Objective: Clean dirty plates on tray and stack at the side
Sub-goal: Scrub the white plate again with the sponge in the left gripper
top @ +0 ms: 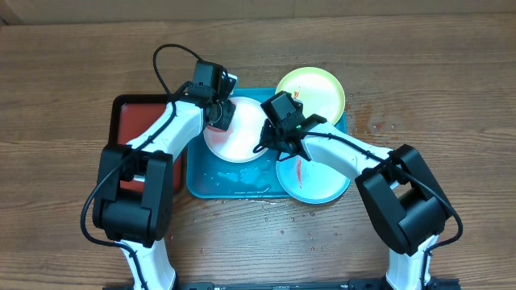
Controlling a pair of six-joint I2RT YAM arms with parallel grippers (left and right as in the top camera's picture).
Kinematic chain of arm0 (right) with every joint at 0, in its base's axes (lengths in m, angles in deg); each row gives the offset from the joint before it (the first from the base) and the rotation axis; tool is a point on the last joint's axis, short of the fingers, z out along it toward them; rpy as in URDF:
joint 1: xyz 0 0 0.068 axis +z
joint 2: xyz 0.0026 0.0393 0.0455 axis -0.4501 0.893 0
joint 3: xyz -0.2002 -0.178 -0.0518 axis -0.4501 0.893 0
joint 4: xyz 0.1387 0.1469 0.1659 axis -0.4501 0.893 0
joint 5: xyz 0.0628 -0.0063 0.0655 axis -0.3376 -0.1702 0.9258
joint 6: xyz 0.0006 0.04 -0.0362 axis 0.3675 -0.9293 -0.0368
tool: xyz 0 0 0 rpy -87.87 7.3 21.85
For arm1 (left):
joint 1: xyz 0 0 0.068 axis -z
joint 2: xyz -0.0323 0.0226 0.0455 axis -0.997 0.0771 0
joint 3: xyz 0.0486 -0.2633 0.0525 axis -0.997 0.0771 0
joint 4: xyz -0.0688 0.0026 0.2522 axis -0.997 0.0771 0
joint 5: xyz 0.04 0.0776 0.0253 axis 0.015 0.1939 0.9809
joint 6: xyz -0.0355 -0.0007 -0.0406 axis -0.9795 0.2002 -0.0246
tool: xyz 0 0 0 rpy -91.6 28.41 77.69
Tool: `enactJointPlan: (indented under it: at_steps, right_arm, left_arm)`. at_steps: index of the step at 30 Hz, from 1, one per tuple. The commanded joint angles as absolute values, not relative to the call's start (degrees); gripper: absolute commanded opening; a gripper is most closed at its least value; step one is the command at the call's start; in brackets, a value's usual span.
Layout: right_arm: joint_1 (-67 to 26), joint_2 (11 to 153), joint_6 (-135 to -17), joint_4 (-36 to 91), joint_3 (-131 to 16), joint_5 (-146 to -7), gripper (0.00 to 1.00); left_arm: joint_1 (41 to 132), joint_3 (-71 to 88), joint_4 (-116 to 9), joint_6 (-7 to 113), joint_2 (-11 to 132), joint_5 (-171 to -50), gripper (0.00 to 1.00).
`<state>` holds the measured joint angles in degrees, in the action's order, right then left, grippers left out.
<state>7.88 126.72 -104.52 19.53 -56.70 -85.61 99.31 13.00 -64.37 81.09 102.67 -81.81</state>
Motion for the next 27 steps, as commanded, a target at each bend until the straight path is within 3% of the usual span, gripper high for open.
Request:
enactJointPlan:
  at_steps: [1, 5, 12, 19, 27]
  right_arm:
    - [8.1, 127.8, -103.8, 20.2, -56.5, -86.5, 0.04]
    - [8.1, 127.8, -103.8, 20.2, -56.5, -86.5, 0.04]
    - [8.1, 127.8, -103.8, 20.2, -56.5, -86.5, 0.04]
    - [8.1, 127.8, -103.8, 20.0, -56.5, -86.4, 0.04]
    - [8.1, 127.8, -103.4, 20.9, -56.5, -86.2, 0.04]
  left_arm:
    - [100.0, 13.4, -65.7, 85.1, 102.7, -81.3, 0.04]
    - [100.3, 13.4, -61.5, 85.4, 102.7, -82.2, 0.04]
    - [100.3, 13.4, -47.4, 85.4, 102.6, -94.3, 0.04]
    - [100.2, 9.5, -47.9, 83.5, 102.6, -110.2, 0.04]
    - [98.0, -8.6, -44.6, 66.1, 102.4, -95.5, 0.04]
